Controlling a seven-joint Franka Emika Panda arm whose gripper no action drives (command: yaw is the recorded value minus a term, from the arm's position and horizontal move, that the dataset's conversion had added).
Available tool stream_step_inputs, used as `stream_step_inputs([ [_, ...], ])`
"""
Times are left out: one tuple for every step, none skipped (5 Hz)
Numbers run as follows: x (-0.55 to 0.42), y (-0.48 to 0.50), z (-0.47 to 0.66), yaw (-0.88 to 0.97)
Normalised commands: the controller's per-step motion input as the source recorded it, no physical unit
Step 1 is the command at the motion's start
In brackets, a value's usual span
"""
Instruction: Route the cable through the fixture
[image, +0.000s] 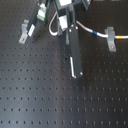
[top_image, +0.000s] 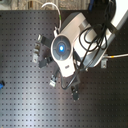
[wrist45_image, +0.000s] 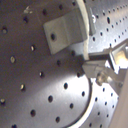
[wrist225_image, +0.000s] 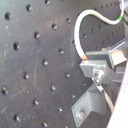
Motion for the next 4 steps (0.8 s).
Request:
stream_step_inputs([
  [0.266, -0.47, -0.02, -0.44],
  [0.144, -0.298, -0.18, 0.09],
  [-0.009, 0.017, 0.0, 0.0],
  [-0.019, 0.099, -0.09, 0.0],
])
